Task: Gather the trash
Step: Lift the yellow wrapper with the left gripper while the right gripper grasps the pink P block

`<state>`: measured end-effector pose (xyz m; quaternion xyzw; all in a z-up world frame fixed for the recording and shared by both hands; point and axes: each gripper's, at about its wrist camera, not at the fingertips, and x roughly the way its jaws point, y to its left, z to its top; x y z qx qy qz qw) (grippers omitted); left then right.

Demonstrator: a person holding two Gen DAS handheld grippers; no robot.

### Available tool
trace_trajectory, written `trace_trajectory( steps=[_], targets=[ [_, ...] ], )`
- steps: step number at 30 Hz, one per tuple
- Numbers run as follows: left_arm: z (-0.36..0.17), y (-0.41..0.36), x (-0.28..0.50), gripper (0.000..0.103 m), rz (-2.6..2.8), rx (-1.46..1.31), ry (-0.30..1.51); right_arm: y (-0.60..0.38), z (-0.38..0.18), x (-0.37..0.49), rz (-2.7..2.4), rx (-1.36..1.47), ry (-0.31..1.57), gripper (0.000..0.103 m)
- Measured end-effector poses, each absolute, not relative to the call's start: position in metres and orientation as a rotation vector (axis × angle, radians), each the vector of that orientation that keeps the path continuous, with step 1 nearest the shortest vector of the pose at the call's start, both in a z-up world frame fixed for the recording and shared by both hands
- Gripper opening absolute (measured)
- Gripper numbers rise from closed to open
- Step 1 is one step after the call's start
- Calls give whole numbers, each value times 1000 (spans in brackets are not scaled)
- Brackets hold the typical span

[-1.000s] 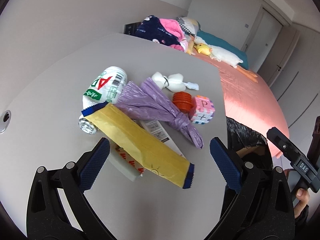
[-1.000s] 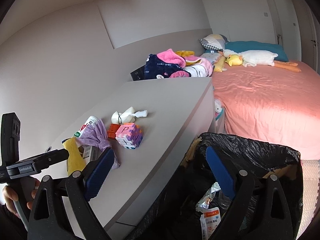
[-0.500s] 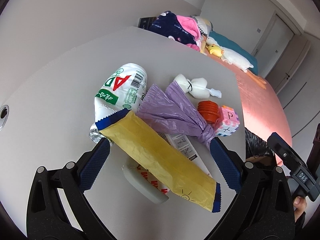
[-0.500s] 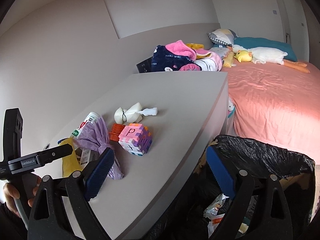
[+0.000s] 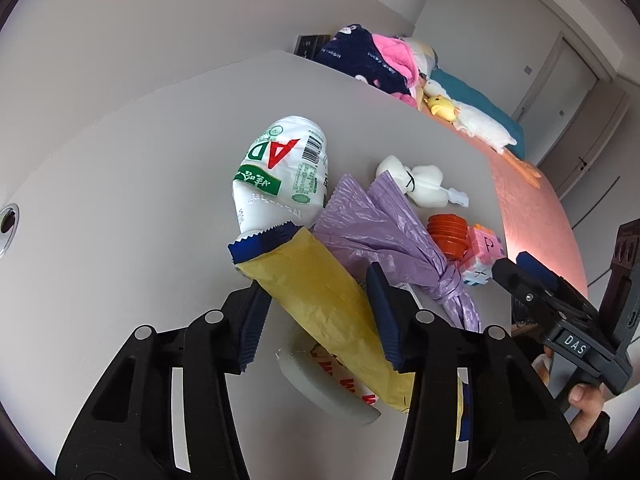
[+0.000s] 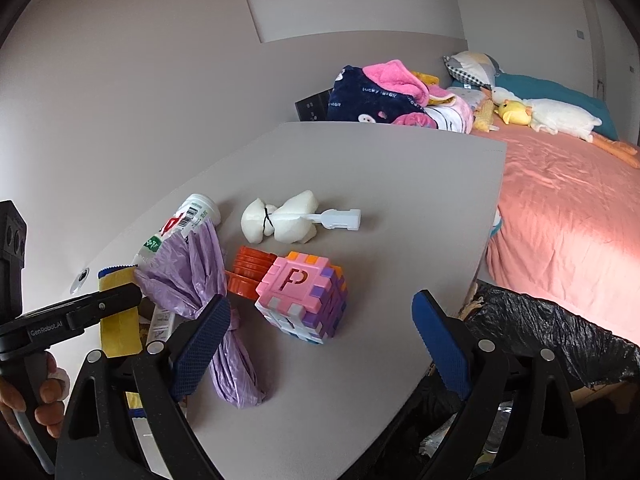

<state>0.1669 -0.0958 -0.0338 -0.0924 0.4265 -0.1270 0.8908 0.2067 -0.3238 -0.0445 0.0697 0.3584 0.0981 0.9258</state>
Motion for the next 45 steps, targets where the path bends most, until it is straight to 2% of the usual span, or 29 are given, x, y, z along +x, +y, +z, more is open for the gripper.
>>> trace_trajectory(
  steps=[7,10,11,13,19,45],
  targets=[
    [-34,-87,168,42,-300,-237,881,-315,-53,220,183,106,761,91],
    [-33,-84,168,40,-293,-245,874,-314,-58,226,188,113,788,79],
    [-33,-84,168,40,-292,-248,870,-314,-61,228,196,119,800,68],
    [-30,-82,168,35,-292,-252,860,-316,-62,229,206,131,805,55],
    [-18,-76,163,31,-310,-289,810,-321,-57,221,213,165,778,46],
    [29,-93,132,31,-385,-253,696,-329,1,160,263,242,665,44]
  ],
)
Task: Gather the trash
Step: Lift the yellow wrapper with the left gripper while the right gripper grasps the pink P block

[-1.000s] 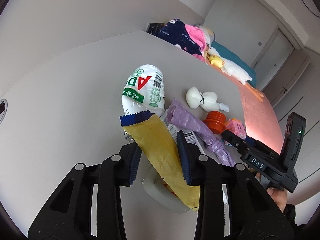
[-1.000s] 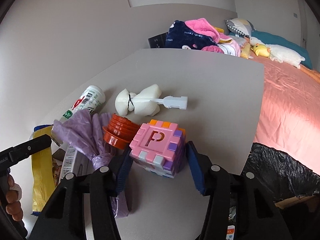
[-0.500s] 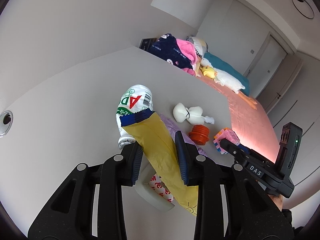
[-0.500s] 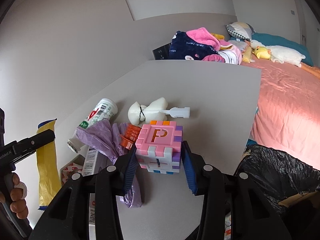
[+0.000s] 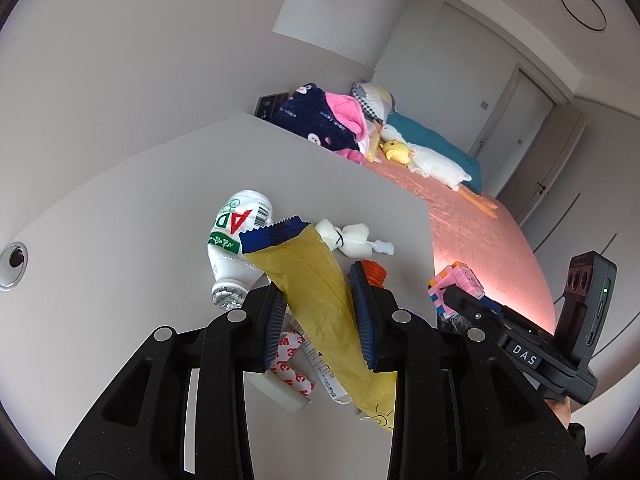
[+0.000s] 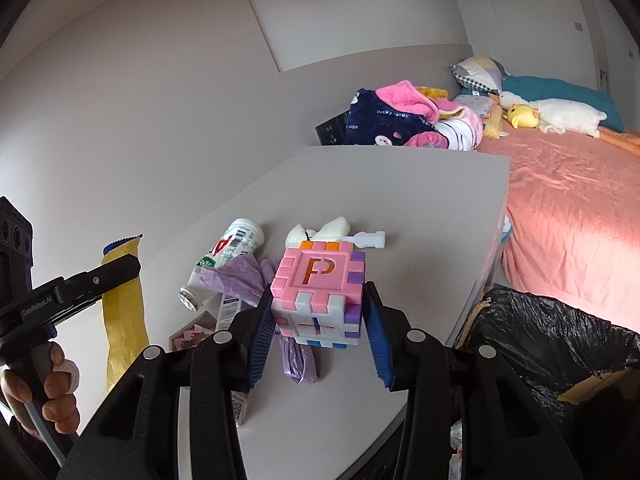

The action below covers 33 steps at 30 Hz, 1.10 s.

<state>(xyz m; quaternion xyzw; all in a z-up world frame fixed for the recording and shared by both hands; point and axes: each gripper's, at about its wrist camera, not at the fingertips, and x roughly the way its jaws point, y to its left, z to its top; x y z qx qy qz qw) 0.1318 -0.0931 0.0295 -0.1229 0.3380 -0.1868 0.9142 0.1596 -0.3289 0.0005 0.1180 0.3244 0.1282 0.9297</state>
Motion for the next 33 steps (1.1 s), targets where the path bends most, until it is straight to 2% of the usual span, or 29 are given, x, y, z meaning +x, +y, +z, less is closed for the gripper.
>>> trace_trajectory(
  steps=[33],
  targets=[
    [53,-148,88,31,-496,-208,660,-369,32,82,214,254,576,44]
  ],
)
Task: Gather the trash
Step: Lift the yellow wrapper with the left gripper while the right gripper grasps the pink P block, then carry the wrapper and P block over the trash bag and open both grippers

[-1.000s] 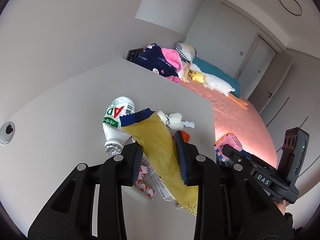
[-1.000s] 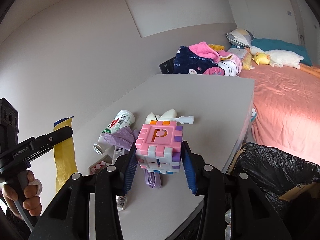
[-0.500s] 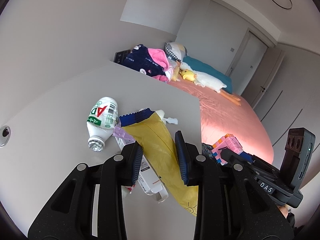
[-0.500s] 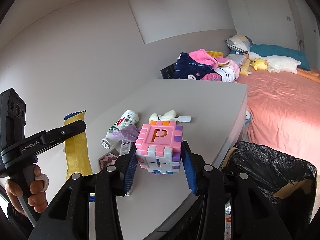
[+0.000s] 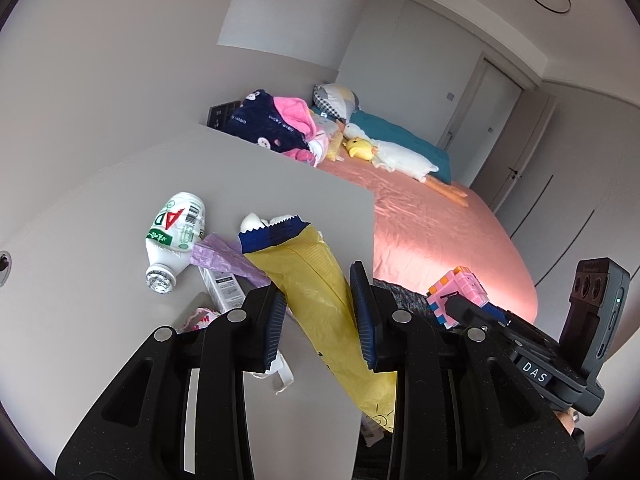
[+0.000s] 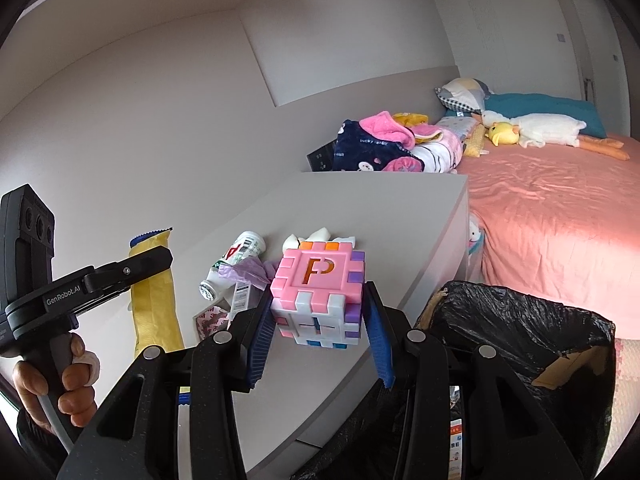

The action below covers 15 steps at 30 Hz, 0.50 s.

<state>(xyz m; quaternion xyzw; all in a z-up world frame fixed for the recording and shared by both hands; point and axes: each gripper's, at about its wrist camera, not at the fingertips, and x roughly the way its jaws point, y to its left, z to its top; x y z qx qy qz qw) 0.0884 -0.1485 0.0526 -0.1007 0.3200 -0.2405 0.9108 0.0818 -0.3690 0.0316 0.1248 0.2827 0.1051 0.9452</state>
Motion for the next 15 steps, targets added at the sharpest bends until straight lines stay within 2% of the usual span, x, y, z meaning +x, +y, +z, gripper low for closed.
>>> trace_trajectory(
  steps=[15],
  targets=[
    [55,-194,73,31,-577,-177,667,-411,39,48,137,277,537,44]
  ],
)
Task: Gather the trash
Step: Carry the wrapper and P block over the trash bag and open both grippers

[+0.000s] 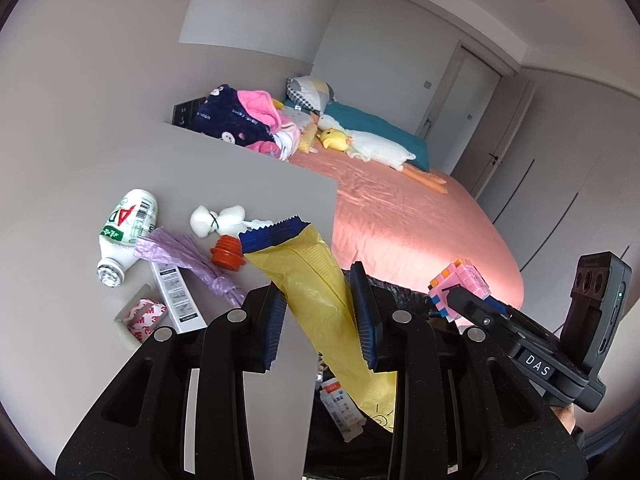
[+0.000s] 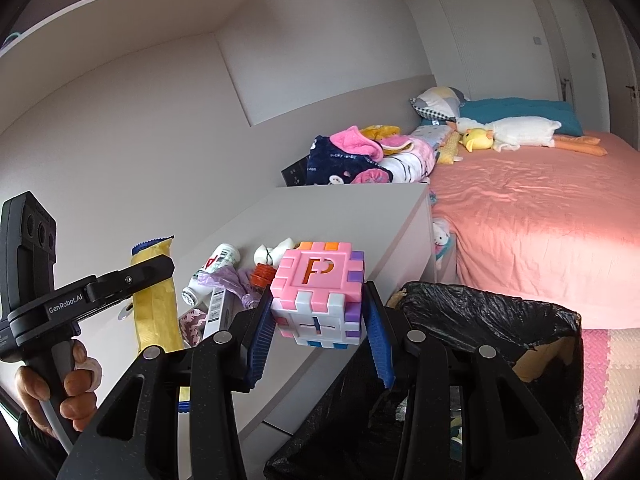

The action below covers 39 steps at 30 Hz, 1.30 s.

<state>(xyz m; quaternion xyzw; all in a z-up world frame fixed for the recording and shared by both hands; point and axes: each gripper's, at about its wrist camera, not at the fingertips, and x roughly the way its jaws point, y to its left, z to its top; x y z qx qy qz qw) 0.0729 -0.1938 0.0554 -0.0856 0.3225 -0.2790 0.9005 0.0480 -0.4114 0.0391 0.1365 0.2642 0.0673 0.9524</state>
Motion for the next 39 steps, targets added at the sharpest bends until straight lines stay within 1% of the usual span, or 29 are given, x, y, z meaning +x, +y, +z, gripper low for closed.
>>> trace_trajectory(
  steps=[31,32,33,34,35,36,37,39],
  targets=[
    [38,-296,53,32,-798,-63,761,-493,41,3,-29,364,489,44],
    [37,-298,53,38,-819,-65,771,-496,40,2,-32,374,487,44],
    [35,-300,54,48,-833,-69,784,-500,40,1,-37,386,480,44],
    [33,-301,56,85,-838,-71,798,-503,41,-1,-51,396,472,51],
    [31,-301,57,97,-836,-74,802,-506,41,-3,-79,403,457,73],
    [29,-301,57,97,-827,-75,803,-508,43,-6,-106,406,440,82],
    [27,-301,59,97,-820,-75,812,-510,44,-7,-120,407,429,87],
    [24,-299,63,97,-807,-95,831,-512,44,-7,-131,410,428,87]
  ],
)
